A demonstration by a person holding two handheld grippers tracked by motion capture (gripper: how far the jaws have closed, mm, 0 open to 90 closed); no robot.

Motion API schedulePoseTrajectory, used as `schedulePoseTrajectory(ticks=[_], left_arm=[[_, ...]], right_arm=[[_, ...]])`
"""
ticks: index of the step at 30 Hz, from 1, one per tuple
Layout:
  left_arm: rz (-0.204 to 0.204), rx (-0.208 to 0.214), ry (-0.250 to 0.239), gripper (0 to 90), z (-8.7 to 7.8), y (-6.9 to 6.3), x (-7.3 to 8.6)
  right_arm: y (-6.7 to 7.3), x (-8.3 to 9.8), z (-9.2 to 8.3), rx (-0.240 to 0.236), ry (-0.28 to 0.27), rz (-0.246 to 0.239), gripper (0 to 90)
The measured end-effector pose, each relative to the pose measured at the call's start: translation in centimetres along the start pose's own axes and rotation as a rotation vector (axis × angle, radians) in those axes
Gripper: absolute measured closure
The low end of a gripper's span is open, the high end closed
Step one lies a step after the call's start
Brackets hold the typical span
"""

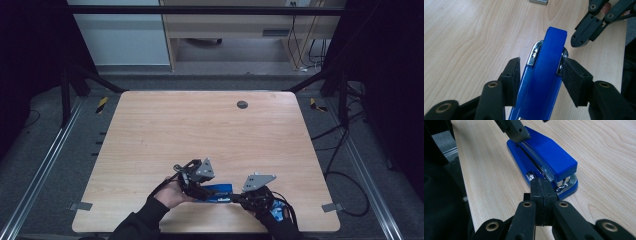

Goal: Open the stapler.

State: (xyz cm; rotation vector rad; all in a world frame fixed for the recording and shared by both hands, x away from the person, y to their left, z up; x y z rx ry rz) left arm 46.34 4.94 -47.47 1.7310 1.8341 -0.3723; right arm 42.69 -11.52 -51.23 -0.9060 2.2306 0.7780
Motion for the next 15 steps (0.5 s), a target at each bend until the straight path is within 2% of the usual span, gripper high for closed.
schedulePoseTrajectory(ticks=[12,15], left_arm=[[0.043,0.046,0.041,53.4,1.2,-0.1,0.2],[0.040,0.053,0.047,53.8,1.6,0.0,0.2]], right_arm=[[-0.1,0.0,0.4,0.011,0.012,0.004,90.0],[-0.2,0.0,0.5,0.013,0.018,-0.002,90.0]])
Point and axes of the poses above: each handheld gripper's, and its own axes: z roughly forward along the jaws, x roughly out of its underside, y roughly to its left, the point moved 5 cm from there along z, roughly forward along the jaws, and after that the axes turned 14 degrees about z, right-handed, at the moved point
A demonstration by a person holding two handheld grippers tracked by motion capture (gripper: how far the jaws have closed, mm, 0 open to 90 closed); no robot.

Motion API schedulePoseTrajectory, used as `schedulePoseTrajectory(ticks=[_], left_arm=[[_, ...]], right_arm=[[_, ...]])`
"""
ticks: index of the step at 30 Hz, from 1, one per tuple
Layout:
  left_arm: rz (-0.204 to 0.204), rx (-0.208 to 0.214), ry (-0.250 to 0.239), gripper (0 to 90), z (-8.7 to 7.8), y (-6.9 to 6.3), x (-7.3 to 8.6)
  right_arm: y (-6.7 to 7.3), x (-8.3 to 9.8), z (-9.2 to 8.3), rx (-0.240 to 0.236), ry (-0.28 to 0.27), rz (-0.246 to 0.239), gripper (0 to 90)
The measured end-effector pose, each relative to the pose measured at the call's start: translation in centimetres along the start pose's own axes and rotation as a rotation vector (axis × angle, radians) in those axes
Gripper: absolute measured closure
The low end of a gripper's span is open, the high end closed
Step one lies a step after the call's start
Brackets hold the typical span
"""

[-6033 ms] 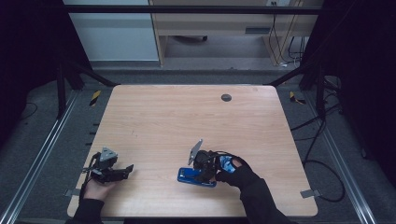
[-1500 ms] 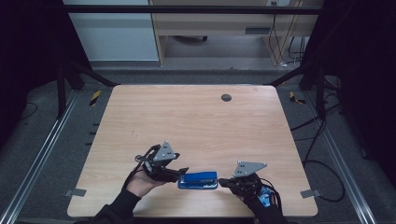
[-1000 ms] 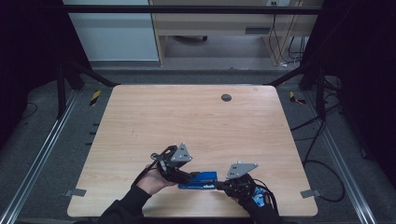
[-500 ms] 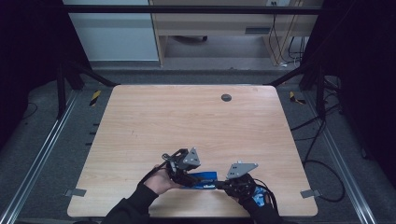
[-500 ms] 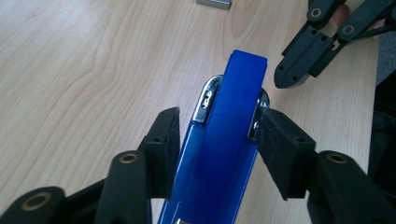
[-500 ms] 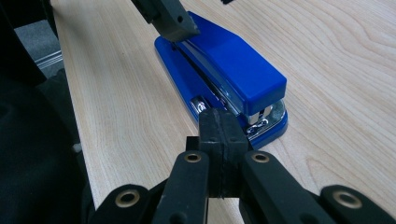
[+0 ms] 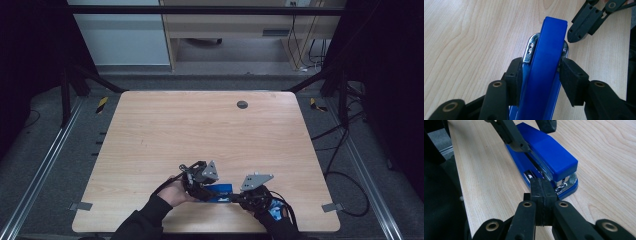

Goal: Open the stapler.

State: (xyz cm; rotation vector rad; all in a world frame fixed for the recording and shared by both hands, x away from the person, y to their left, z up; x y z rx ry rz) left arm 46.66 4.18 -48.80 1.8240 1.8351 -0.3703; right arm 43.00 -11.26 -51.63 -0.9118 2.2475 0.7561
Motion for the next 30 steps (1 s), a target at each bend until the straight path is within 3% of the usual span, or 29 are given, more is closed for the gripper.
schedulePoseTrajectory(ticks=[4,17,30], left_arm=[[0.006,0.011,0.000,54.3,0.3,0.1,-0.3],[0.091,0.055,0.063,58.6,1.3,0.2,-2.0],[0.142,0.076,0.116,61.8,1.6,0.3,-1.9]], right_arm=[[0.1,0.0,0.0,0.002,0.002,0.001,90.0],[0.0,-0.1,0.2,0.010,-0.009,0.017,90.0],[0.1,0.1,0.7,0.024,0.005,0.012,90.0]])
Point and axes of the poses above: each handheld gripper's, and its own axes: z roughly forward along the jaws, x roughly out of its underside, y roughly to its left, the point moved 5 cm from there along z, roughly forward along the jaws, and after that the axes turned 14 degrees about z, right-handed, at the moved point
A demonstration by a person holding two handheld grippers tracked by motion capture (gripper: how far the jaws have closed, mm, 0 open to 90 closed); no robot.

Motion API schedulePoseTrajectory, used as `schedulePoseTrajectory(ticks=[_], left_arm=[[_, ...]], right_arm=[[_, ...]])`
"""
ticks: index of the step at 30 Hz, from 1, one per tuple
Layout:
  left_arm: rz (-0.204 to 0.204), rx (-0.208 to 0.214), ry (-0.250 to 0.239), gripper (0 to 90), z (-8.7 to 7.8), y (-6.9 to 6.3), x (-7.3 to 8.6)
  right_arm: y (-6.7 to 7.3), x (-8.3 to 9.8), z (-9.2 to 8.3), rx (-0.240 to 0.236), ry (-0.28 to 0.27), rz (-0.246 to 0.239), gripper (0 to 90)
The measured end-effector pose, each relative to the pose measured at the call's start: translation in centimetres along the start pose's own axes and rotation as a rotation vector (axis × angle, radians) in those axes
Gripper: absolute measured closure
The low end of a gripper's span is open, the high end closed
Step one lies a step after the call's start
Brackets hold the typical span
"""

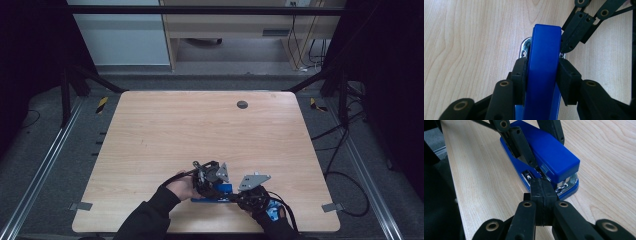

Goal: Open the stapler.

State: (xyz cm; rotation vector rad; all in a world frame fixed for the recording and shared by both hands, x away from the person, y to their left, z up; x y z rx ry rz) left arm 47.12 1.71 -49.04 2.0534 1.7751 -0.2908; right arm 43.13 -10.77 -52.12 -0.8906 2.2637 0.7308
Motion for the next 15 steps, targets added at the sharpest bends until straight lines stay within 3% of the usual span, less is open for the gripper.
schedulePoseTrajectory(ticks=[5,15], left_arm=[[0.025,0.018,0.027,62.7,-0.03,0.24,-0.08],[0.022,0.027,0.014,62.7,0.32,0.38,-0.17]], right_arm=[[-0.03,-0.01,0.03,0.007,-0.002,-0.006,90.0],[-0.22,-0.08,0.09,0.021,-0.010,0.000,90.0]])
Point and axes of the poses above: each handheld gripper's, and its own axes: z roughly forward along the jaws, x roughly out of its underside, y roughly to its left, the point moved 5 cm from there along z, roughly forward along the jaws, and after that the axes turned 14 degrees about z, right-handed, at the moved point
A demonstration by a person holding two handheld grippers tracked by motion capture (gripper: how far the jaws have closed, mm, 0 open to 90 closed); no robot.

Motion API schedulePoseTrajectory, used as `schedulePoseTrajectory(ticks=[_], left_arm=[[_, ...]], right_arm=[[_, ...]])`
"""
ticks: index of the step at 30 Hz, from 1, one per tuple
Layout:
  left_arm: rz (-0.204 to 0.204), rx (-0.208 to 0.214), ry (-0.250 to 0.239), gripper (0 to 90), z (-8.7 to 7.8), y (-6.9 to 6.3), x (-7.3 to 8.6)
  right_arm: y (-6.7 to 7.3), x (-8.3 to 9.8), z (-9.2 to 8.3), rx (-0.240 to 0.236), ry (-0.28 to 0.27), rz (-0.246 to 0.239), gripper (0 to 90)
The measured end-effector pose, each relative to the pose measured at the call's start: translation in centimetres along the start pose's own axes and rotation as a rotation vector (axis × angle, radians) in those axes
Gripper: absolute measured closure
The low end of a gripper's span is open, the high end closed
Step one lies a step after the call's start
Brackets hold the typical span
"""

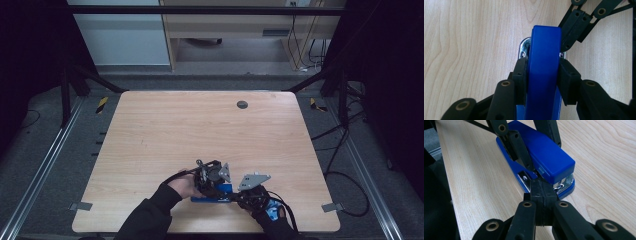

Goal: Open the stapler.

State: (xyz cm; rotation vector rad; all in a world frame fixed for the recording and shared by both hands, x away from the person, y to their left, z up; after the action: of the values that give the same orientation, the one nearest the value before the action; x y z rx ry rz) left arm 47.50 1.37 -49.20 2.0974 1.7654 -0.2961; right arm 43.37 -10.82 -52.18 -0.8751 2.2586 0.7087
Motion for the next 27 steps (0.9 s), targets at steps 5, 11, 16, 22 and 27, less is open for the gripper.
schedulePoseTrajectory(ticks=[5,11,16,22,27], left_arm=[[0.003,0.007,-0.004,63.1,0.01,0.09,0.01],[0.013,0.015,-0.026,64.3,0.01,0.10,0.03],[0.026,0.021,-0.032,65.1,-0.07,0.02,0.08],[0.028,0.027,-0.042,65.7,-0.08,0.04,0.13],[0.031,0.028,-0.039,65.8,-0.16,0.02,0.14]], right_arm=[[-0.03,0.01,-0.02,0.002,-0.001,0.008,90.0],[-0.08,0.01,0.00,0.009,-0.006,0.004,90.0],[-0.09,0.02,0.11,-0.007,-0.017,0.012,90.0],[-0.05,0.07,0.13,-0.010,-0.021,0.017,90.0],[-0.08,0.13,0.14,-0.013,-0.029,0.023,90.0]])
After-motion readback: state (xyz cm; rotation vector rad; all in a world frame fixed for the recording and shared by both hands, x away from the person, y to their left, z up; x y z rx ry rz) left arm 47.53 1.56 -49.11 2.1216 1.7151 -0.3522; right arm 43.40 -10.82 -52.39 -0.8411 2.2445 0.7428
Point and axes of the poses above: each handheld gripper's, and its own axes: z roughly forward along the jaws, x roughly out of its underside, y roughly to its left, the point moved 5 cm from there along z, roughly forward along the jaws, and after that the axes turned 14 degrees about z, right-handed, at the moved point
